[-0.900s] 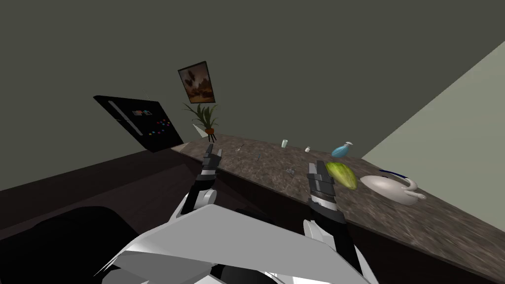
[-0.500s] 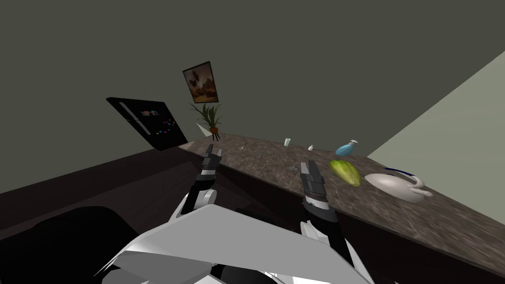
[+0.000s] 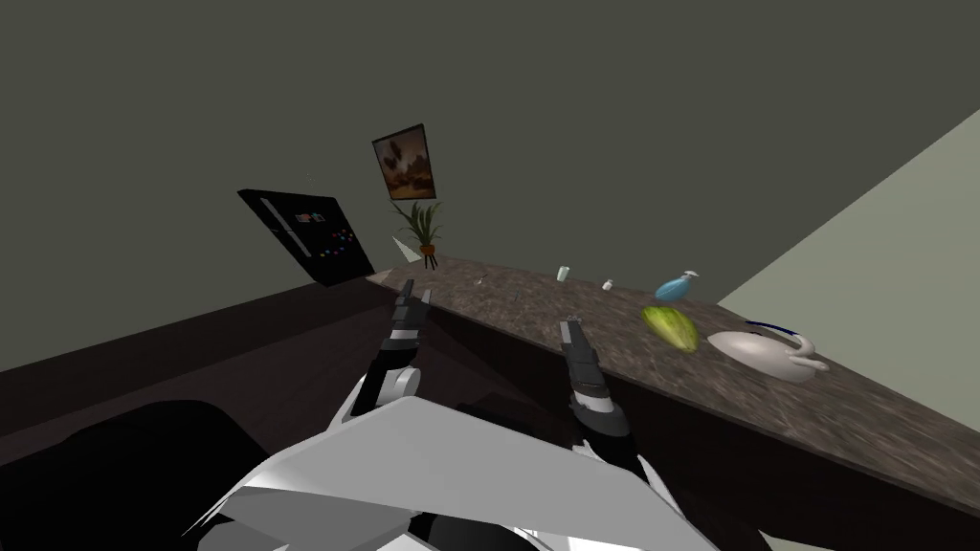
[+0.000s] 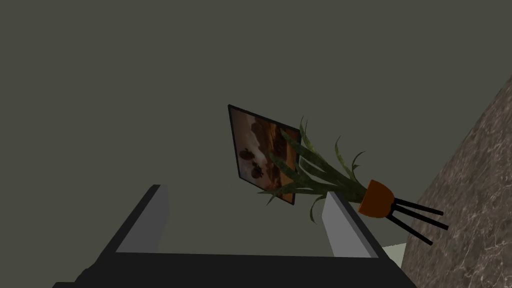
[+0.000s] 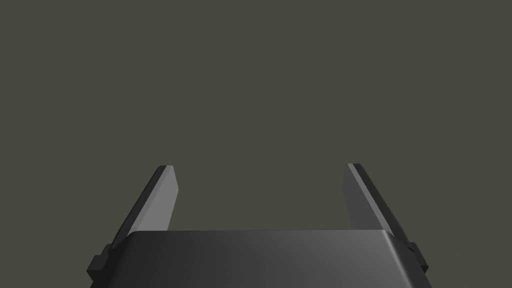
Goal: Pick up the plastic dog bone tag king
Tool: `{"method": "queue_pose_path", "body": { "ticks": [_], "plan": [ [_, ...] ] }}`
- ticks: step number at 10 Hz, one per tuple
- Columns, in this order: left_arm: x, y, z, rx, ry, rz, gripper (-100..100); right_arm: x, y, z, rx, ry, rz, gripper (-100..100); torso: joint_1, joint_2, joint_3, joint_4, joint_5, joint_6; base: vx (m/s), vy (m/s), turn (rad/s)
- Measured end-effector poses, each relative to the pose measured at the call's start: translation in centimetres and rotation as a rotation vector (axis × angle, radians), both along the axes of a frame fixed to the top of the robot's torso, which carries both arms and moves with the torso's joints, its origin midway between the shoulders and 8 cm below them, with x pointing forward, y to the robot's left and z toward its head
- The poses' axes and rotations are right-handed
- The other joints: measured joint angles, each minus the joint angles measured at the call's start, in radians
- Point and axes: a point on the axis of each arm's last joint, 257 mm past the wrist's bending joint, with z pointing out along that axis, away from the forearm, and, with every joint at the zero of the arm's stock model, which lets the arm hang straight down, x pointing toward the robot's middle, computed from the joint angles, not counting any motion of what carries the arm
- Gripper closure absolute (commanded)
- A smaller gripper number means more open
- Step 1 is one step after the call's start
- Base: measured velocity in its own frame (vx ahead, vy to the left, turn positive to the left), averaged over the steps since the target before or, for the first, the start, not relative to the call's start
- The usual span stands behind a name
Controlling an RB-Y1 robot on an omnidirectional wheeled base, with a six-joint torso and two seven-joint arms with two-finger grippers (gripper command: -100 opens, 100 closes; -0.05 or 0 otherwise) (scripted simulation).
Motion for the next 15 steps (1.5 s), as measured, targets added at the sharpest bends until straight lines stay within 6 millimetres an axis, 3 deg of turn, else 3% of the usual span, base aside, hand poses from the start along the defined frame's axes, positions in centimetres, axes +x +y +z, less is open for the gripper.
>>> {"method": "queue_pose_path", "body": {
  "ticks": [4, 8, 13, 15],
  "plan": [
    [0.0, 0.0, 0.0, 0.0, 0.0, 0.0, 0, -1.2, 3.0, -3.7, -0.051, 0.06, 0.087, -100, -0.002, -0.005, -0.003, -0.001, 0.0, 0.0, -0.083, 0.016, 0.058],
    [0.0, 0.0, 0.0, 0.0, 0.0, 0.0, 0, -3.8, 6.4, -9.7, -0.15, 0.162, 0.208, -100, 0.0, -0.003, -0.002, -0.001, 0.0, 0.0, -0.114, 0.039, 0.092],
    [0.0, 0.0, 0.0, 0.0, 0.0, 0.0, 0, -7.7, 7.5, -17.2, -0.269, 0.293, 0.326, -100, -0.002, -0.006, -0.003, -0.001, 0.0, 0.0, -0.076, 0.031, 0.111],
    [0.0, 0.0, 0.0, 0.0, 0.0, 0.0, 0, -10.2, 7.4, -20.6, -0.327, 0.355, 0.378, -100, -0.002, -0.006, -0.004, -0.001, 0.0, 0.0, -0.071, 0.027, 0.109]
  ]
}}
